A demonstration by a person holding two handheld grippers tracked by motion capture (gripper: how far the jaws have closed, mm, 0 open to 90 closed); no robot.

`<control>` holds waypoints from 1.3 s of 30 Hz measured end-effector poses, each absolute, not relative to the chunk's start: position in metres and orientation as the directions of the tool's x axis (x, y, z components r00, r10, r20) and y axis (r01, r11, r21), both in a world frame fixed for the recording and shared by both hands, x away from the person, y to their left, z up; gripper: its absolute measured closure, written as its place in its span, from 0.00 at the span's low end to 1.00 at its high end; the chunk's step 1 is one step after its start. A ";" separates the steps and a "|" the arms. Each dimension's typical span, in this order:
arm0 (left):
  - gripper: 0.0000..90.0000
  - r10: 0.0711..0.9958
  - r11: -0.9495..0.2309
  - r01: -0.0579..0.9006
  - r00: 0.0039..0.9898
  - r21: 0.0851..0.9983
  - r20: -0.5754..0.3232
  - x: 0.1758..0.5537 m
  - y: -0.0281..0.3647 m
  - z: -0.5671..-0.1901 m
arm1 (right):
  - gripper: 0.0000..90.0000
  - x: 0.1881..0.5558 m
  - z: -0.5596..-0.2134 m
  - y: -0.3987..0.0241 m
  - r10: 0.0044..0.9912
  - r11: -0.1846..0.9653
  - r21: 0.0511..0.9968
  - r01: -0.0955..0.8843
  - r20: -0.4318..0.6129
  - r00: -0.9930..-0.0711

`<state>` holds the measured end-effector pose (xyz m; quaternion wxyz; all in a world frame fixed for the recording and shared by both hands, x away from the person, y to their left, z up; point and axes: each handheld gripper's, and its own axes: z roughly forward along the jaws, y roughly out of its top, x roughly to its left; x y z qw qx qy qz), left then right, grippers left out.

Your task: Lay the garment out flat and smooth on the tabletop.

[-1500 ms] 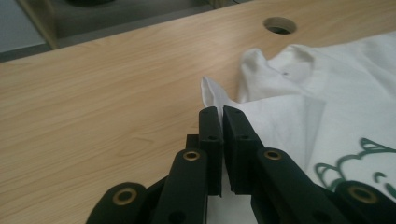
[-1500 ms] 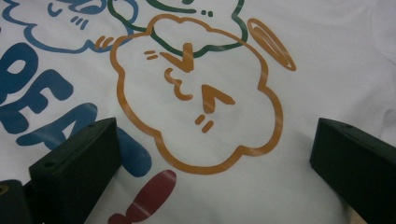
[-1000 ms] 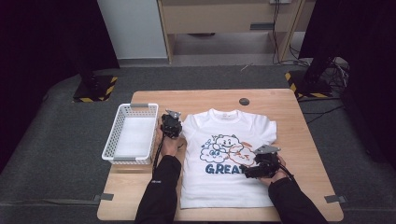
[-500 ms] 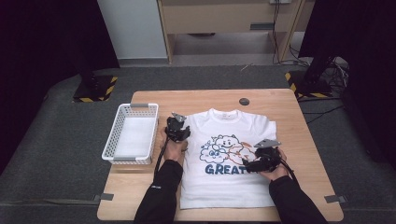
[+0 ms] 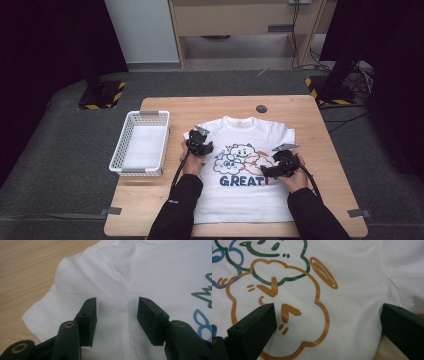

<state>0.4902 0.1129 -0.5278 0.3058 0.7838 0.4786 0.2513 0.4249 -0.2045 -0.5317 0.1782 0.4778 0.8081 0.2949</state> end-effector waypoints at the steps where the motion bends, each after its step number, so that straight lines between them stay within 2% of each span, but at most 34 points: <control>1: 0.55 0.907 -0.352 0.597 0.408 0.721 0.106 0.491 0.115 -0.528 | 0.01 0.426 -0.532 -0.203 0.877 0.370 0.650 0.664 -0.007 -0.481; 9: 0.43 0.916 -0.345 0.616 0.386 0.708 0.110 0.492 0.122 -0.525 | 0.04 0.428 -0.530 -0.197 0.882 0.372 0.666 0.647 -0.036 -0.470; 12: 0.41 0.914 -0.307 0.617 0.403 0.724 0.044 0.487 0.125 -0.514 | 0.03 0.427 -0.522 -0.195 0.882 0.350 0.684 0.640 -0.010 -0.471; 18: 0.36 0.889 -0.303 0.601 0.457 0.740 -0.008 0.473 0.130 -0.492 | 0.03 0.421 -0.509 -0.193 0.876 0.328 0.713 0.620 0.017 -0.482; 25: 0.29 0.844 -0.316 0.607 0.530 0.730 -0.075 0.452 0.126 -0.484 | 0.02 0.415 -0.502 -0.197 0.872 0.324 0.720 0.614 0.025 -0.490; 33: 0.18 0.814 -0.376 0.586 0.579 0.718 -0.046 0.418 0.126 -0.485 | 0.03 0.403 -0.498 -0.205 0.869 0.319 0.721 0.616 0.037 -0.493; 39: 0.12 0.806 -0.372 0.574 0.590 0.729 -0.053 0.398 0.133 -0.486 | 0.03 0.395 -0.496 -0.208 0.862 0.329 0.726 0.603 0.030 -0.507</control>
